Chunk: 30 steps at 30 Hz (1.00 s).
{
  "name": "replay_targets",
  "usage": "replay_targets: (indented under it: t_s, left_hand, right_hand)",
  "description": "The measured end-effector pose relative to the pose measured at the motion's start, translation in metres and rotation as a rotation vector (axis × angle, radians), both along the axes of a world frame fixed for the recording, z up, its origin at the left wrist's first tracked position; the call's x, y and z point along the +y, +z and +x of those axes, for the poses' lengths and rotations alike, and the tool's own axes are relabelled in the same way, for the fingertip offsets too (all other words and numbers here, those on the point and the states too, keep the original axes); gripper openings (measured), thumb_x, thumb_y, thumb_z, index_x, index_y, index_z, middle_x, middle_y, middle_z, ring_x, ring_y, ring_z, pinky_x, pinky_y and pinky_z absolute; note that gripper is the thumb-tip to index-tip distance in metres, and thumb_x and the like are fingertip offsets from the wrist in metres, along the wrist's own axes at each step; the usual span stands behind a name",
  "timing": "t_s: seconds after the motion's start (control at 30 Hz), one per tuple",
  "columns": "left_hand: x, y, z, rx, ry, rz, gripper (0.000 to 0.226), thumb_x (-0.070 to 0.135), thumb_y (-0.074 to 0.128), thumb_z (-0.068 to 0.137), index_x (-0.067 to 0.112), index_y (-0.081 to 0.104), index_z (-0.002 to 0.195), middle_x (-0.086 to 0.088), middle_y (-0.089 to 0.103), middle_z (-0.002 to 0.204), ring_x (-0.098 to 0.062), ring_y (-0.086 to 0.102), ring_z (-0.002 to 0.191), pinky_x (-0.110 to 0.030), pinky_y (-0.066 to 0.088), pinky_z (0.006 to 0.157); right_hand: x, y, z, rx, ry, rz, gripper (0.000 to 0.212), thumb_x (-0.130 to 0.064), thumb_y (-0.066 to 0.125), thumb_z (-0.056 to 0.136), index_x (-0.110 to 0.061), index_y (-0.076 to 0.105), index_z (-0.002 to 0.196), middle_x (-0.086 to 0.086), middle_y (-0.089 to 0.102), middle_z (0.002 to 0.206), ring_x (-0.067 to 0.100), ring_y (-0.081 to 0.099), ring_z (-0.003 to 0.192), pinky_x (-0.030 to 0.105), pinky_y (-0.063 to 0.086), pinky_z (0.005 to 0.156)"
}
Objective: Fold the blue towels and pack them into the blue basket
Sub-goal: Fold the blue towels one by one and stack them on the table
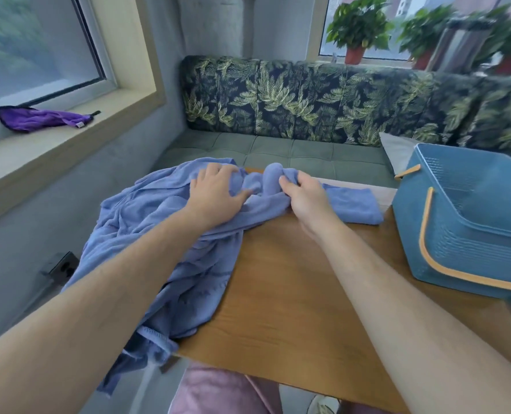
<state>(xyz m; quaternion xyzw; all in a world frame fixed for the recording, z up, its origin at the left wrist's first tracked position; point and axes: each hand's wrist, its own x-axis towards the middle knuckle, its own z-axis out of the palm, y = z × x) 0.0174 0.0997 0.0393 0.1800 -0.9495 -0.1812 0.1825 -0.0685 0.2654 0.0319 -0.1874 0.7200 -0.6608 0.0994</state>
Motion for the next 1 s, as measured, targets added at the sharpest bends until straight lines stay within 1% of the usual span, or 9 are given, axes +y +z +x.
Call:
replay_targets:
  t_s: [0.13,0.23,0.33,0.43,0.57,0.7,0.83,0.93,1.0]
  left_hand:
    - [0.029,-0.009,-0.018,-0.441,0.065,0.137,0.074,0.076,0.056,0.072,0.02,0.058,0.12,-0.004,0.061,0.124,-0.03,0.055,0.115,-0.043,0.044,0.099]
    - [0.073,-0.011,-0.025,-0.634,-0.077,0.408,0.027,0.048,0.059,0.092,0.025,0.046,0.099,-0.002,0.056,0.097,-0.015,0.054,0.083,-0.022,0.045,0.069]
    - [0.111,-0.027,-0.033,-0.771,-0.258,0.373,0.012,0.03,0.052,0.093,0.019,0.058,0.092,-0.002,0.058,0.091,-0.018,0.051,0.078,-0.027,0.046,0.071]
    - [0.142,-0.051,-0.036,-0.692,-0.373,0.282,0.019,0.029,0.05,0.094,0.022,0.064,0.086,0.003,0.063,0.093,-0.018,0.055,0.085,-0.029,0.045,0.076]
    - [0.159,-0.076,-0.032,-0.502,-0.374,0.2,0.028,0.026,0.053,0.098,0.014,0.066,0.119,-0.003,0.066,0.121,-0.023,0.061,0.109,-0.032,0.048,0.087]
    - [0.158,-0.093,-0.028,-0.557,-0.357,-0.013,0.035,0.035,0.06,0.094,0.001,0.065,0.094,-0.021,0.064,0.1,-0.034,0.062,0.091,-0.042,0.05,0.072]
    - [0.165,-0.1,-0.029,-0.563,-0.299,-0.067,0.035,0.045,0.058,0.094,0.01,0.057,0.098,-0.008,0.062,0.1,-0.027,0.059,0.094,-0.038,0.047,0.08]
    - [0.17,-0.098,-0.029,-0.618,-0.297,-0.055,0.028,0.041,0.051,0.098,0.013,0.055,0.094,-0.002,0.061,0.091,-0.024,0.056,0.09,-0.039,0.04,0.092]
    - [0.165,-0.098,-0.032,-0.577,-0.285,0.009,0.026,0.036,0.05,0.097,0.015,0.054,0.084,-0.001,0.059,0.078,-0.021,0.052,0.077,-0.037,0.037,0.083]
  right_hand:
    - [0.059,0.011,-0.007,0.061,-0.051,0.019,0.018,-0.014,0.054,0.101,-0.003,0.06,0.088,0.007,0.055,0.083,0.014,0.05,0.078,0.031,0.04,0.067]
    - [0.1,0.022,-0.017,0.079,-0.125,0.028,0.022,-0.016,0.056,0.098,0.005,0.064,0.098,0.006,0.06,0.085,0.014,0.054,0.082,0.033,0.043,0.074]
    - [0.135,0.029,-0.027,0.042,-0.218,0.112,0.018,-0.018,0.054,0.098,-0.007,0.063,0.087,-0.002,0.056,0.076,0.012,0.052,0.074,0.026,0.043,0.065]
    - [0.159,0.011,-0.033,-0.055,-0.224,0.194,0.021,-0.03,0.057,0.094,-0.011,0.06,0.087,0.001,0.056,0.082,0.016,0.055,0.081,0.029,0.046,0.071]
    - [0.19,-0.035,-0.005,-0.129,-0.154,0.517,0.047,-0.047,0.054,0.097,-0.008,0.065,0.121,0.004,0.066,0.117,0.021,0.061,0.113,0.033,0.048,0.097]
    - [0.204,-0.075,0.033,-0.013,-0.219,0.874,0.036,-0.021,0.052,0.1,-0.014,0.05,0.065,0.002,0.054,0.069,0.026,0.054,0.08,0.03,0.034,0.056]
    - [0.188,-0.106,0.05,-0.124,-0.218,0.831,0.032,-0.044,0.064,0.093,-0.013,0.064,0.085,0.001,0.058,0.083,0.024,0.059,0.082,0.028,0.039,0.066]
    - [0.181,-0.11,0.051,-0.123,-0.258,0.75,0.032,-0.03,0.062,0.092,-0.019,0.048,0.066,-0.001,0.05,0.068,0.021,0.051,0.063,0.03,0.037,0.058]
    - [0.18,-0.107,0.05,-0.127,-0.3,0.631,0.034,-0.019,0.056,0.092,-0.019,0.035,0.064,-0.003,0.041,0.062,0.015,0.039,0.055,0.028,0.032,0.05]
